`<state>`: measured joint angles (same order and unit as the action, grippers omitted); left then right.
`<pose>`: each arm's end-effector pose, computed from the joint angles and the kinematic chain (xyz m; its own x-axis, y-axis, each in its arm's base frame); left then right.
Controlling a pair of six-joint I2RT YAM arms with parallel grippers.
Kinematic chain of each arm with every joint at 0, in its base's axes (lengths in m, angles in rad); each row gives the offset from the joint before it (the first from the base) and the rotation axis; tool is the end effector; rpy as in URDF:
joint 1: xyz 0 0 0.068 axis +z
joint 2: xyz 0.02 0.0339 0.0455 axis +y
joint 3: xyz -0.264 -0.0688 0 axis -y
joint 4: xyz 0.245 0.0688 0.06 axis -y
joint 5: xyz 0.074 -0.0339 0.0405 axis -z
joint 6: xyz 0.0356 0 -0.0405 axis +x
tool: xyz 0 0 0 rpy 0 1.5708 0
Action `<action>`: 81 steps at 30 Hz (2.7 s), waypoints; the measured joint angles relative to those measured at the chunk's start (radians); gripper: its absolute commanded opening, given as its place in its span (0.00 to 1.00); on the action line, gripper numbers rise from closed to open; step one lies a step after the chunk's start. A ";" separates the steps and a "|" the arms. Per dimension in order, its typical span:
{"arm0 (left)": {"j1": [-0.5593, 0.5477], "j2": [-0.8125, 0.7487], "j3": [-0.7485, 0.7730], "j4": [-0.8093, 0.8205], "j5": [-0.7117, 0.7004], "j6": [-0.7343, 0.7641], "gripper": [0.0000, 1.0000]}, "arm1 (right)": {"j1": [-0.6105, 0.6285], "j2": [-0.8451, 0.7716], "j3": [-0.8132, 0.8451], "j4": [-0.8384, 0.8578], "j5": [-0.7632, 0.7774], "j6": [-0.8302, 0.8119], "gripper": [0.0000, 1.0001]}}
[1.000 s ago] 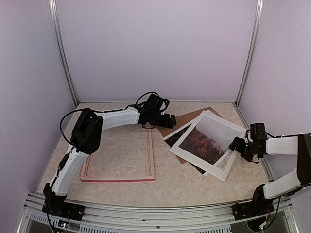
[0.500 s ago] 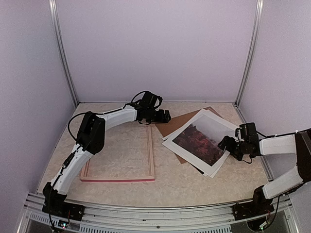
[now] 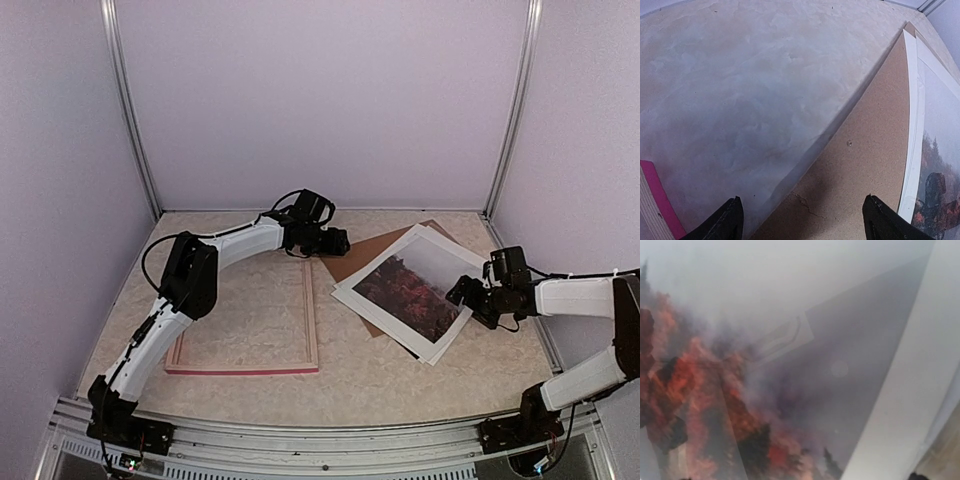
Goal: Put the photo into the frame
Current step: Adjust the backboard at the center of the board.
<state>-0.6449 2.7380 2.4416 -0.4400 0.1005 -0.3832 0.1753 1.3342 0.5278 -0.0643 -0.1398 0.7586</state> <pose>0.4739 -0.3609 0.1295 -0.7436 0.0939 -0.6620 0.4091 0.8470 -0.3395 0.2368 0.0470 0.1513 -0.7262 0.5632 -0.3943 0.3285 0.7881 0.5206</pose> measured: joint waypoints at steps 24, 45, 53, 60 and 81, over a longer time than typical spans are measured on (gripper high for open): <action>-0.097 -0.271 -0.449 0.008 -0.065 0.047 0.59 | -0.002 -0.080 0.053 -0.168 0.169 -0.074 1.00; -0.311 -0.681 -1.143 0.279 0.061 -0.054 0.54 | -0.263 0.209 0.208 -0.101 0.182 -0.298 0.98; -0.310 -0.716 -1.144 0.197 0.092 -0.037 0.73 | -0.270 0.303 0.259 -0.056 0.099 -0.375 0.92; -0.295 -0.735 -1.075 0.167 0.056 -0.043 0.79 | -0.269 0.298 0.231 0.005 0.013 -0.420 0.88; -0.336 -0.537 -0.901 0.257 -0.165 -0.188 0.83 | -0.016 0.227 0.189 -0.026 0.052 -0.427 0.92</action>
<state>-0.9806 2.2009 1.5406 -0.1825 -0.0647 -0.5713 0.1589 1.5608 0.7170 -0.0906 -0.0875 0.3313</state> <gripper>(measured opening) 0.827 0.920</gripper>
